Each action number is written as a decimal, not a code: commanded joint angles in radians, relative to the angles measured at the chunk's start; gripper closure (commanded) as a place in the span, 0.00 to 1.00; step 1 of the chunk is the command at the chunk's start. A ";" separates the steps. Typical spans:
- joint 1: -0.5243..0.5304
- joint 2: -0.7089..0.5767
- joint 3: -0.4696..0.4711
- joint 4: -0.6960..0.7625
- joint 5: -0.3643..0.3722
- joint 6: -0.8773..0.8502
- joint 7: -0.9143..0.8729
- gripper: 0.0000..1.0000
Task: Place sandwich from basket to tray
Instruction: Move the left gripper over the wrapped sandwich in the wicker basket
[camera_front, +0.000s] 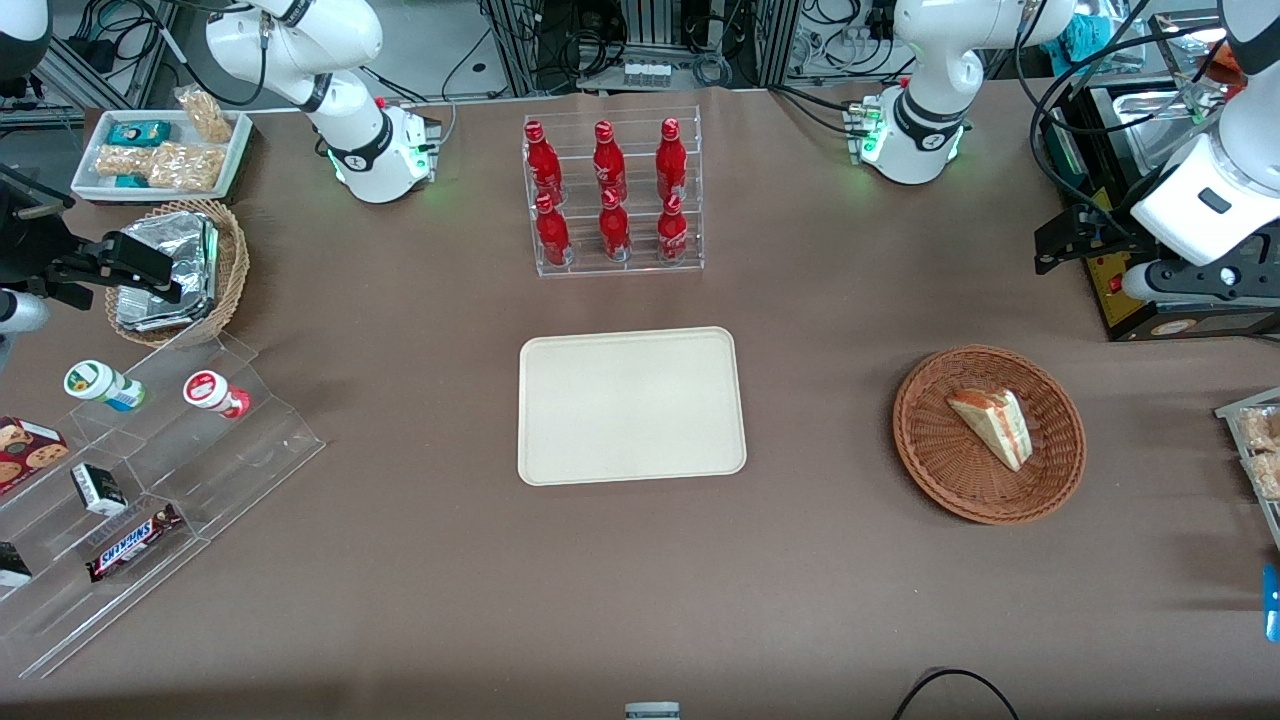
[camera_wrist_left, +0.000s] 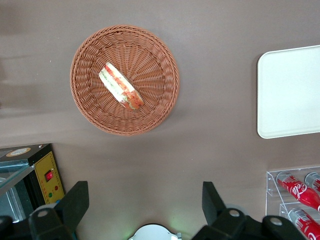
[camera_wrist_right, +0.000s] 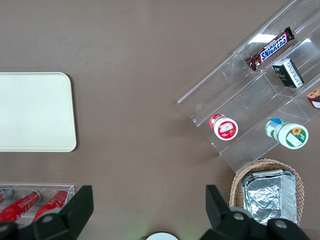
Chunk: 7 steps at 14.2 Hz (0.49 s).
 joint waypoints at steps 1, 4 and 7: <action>0.000 0.004 0.000 0.007 -0.013 -0.009 0.010 0.00; 0.000 0.020 0.000 -0.047 0.000 -0.014 -0.032 0.00; 0.003 0.086 0.002 -0.118 0.026 0.017 -0.032 0.00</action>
